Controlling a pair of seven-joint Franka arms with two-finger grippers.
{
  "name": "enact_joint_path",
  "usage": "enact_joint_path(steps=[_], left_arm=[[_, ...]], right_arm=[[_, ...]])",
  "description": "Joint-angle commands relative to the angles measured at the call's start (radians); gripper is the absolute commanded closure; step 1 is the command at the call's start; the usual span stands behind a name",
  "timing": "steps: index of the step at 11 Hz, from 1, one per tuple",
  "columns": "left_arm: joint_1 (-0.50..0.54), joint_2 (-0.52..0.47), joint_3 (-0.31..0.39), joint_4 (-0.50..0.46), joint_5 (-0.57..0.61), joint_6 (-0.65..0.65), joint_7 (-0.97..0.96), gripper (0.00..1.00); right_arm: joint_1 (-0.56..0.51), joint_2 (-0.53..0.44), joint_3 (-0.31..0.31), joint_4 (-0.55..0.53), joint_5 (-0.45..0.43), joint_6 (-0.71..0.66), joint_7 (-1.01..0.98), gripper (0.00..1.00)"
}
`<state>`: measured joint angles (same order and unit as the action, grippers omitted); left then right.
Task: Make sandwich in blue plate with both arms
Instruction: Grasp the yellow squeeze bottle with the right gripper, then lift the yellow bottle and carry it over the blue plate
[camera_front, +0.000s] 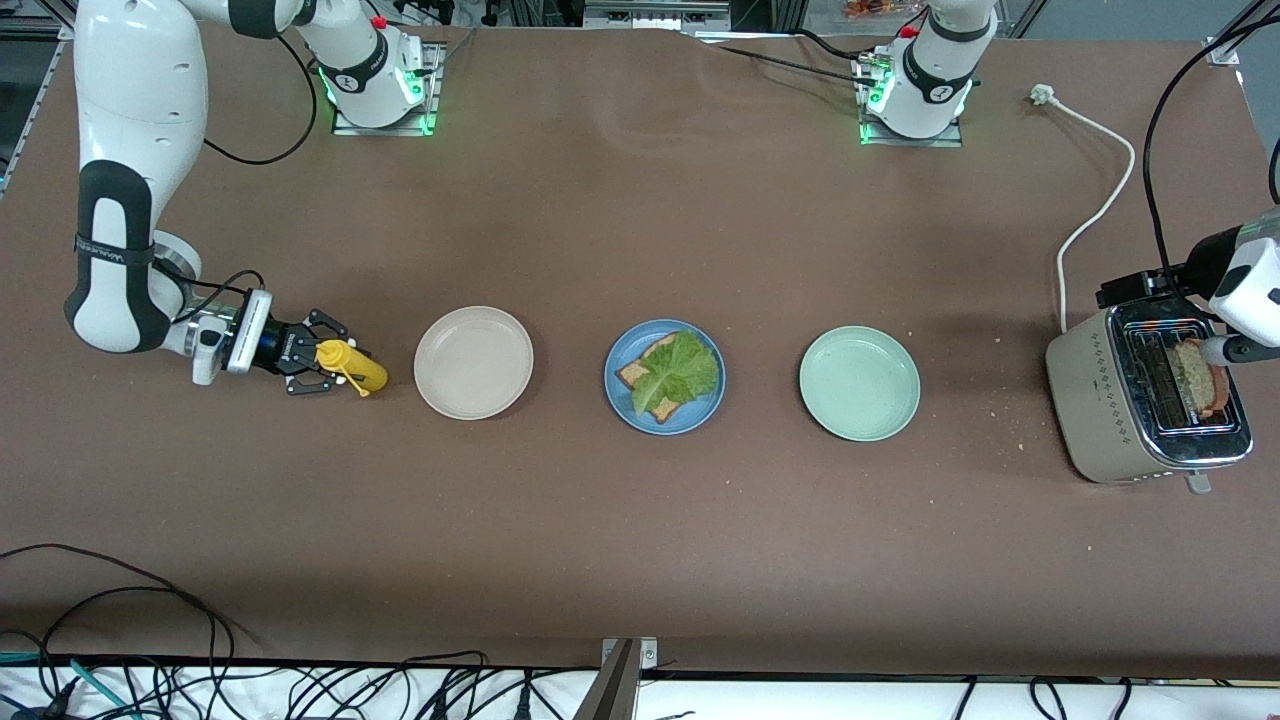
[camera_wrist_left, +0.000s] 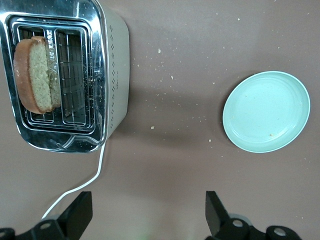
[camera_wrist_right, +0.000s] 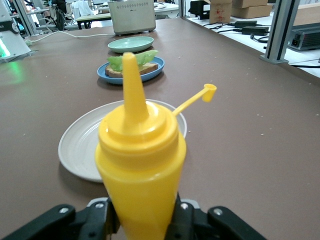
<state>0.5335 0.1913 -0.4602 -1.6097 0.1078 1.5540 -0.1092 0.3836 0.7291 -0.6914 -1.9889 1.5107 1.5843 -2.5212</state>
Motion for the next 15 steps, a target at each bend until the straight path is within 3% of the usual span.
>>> enact_joint_path(steps=[1, 5, 9, 13, 15], left_arm=[[0.010, -0.010, -0.003, -0.003, -0.002, -0.006, 0.026, 0.01], [0.010, -0.012, -0.003, -0.003, -0.002, -0.006, 0.026, 0.01], [0.010, -0.012, -0.003, -0.001, -0.002, -0.006, 0.026, 0.01], [0.010, -0.010, -0.005, -0.003, -0.002, -0.006, 0.026, 0.01], [0.011, -0.010, -0.003, -0.003, -0.002, -0.006, 0.026, 0.01]], right_arm=[[0.008, 0.015, 0.003, 0.115, -0.055, 0.028, 0.173, 0.88], [0.101, 0.007, -0.002, 0.352, -0.306, 0.111, 0.505, 0.87], [0.266, 0.007, -0.002, 0.560, -0.675, 0.160, 0.819, 0.87], [0.447, 0.010, 0.001, 0.579, -0.875, 0.158, 1.074, 0.87], [0.544, 0.016, 0.004, 0.594, -1.016, 0.160, 1.243, 0.87]])
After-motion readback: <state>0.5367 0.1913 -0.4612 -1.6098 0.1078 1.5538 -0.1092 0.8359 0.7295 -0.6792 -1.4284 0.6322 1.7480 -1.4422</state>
